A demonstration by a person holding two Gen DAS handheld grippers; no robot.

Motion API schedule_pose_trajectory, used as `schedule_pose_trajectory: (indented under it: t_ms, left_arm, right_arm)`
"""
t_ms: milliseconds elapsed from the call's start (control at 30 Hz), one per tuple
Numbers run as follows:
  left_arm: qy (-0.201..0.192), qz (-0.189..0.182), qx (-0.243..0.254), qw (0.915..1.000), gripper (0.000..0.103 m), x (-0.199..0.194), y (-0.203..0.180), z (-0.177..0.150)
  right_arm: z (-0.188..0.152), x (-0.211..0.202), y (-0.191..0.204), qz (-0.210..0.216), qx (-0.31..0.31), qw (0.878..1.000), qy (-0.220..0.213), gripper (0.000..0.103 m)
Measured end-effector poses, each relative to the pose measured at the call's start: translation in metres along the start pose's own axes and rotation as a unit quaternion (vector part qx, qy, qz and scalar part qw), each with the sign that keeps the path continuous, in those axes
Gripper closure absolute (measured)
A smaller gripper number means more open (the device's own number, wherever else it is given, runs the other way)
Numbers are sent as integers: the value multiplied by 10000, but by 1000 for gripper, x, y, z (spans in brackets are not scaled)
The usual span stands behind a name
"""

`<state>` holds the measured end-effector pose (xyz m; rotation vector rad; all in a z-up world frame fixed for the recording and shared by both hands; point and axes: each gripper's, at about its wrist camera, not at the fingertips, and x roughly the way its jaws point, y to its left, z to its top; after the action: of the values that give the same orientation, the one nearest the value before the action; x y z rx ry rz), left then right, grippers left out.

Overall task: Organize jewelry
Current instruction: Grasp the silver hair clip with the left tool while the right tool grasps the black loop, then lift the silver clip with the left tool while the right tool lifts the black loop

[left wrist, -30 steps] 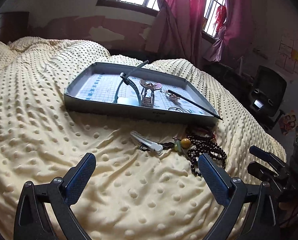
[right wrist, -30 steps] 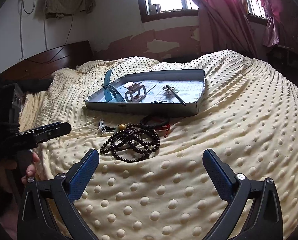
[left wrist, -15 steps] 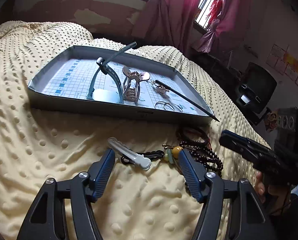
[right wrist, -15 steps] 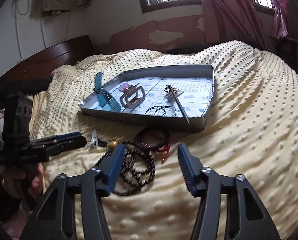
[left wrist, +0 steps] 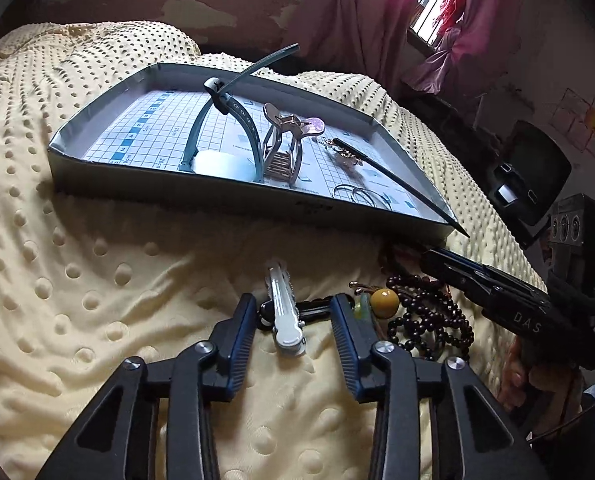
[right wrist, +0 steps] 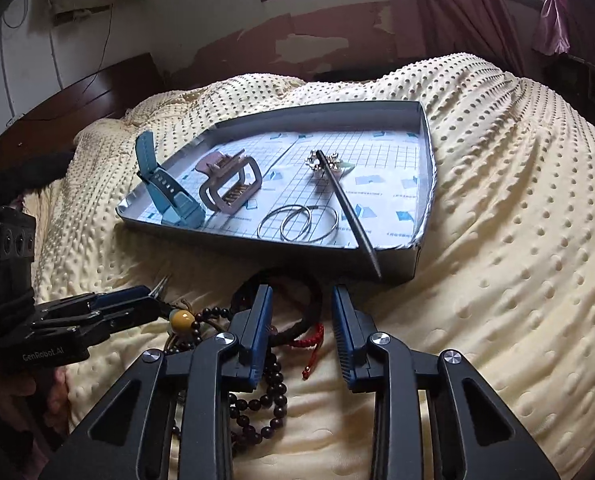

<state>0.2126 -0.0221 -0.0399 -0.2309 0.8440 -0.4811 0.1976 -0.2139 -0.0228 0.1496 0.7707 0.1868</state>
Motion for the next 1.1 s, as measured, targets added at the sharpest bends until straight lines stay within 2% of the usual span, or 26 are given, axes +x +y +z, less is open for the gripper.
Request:
schedule_pose_trajectory:
  t_ms: [67,167,400,767,900,1100]
  left_arm:
    - [-33,106,68,9999,77,-1,-2,-2]
    - [-58,166,131,9998,83,-1,-4,-4]
    - [-159,114,84,9998,89,-6,-1,-11]
    - [-415,56,-129,9990,89,-25,-2,-35]
    - [-683,191,-167,9973,89,-31,-7,-42]
    - [-1120,165,-42,9936,89,-46,-17,-42]
  right_arm:
    - [-1,2,-2,28,60,10000,18,77]
    - [-1,4,-5,45,142,9999,34,84]
    - [-4,0,-8,153,281,9995,-45,96]
    - [-12,-23,-16,492,437,9969,-431,98]
    - [-12,-31,-15,611,421,9956,-573,98]
    - [-13,-43,-14,757,433,9930,-795,98]
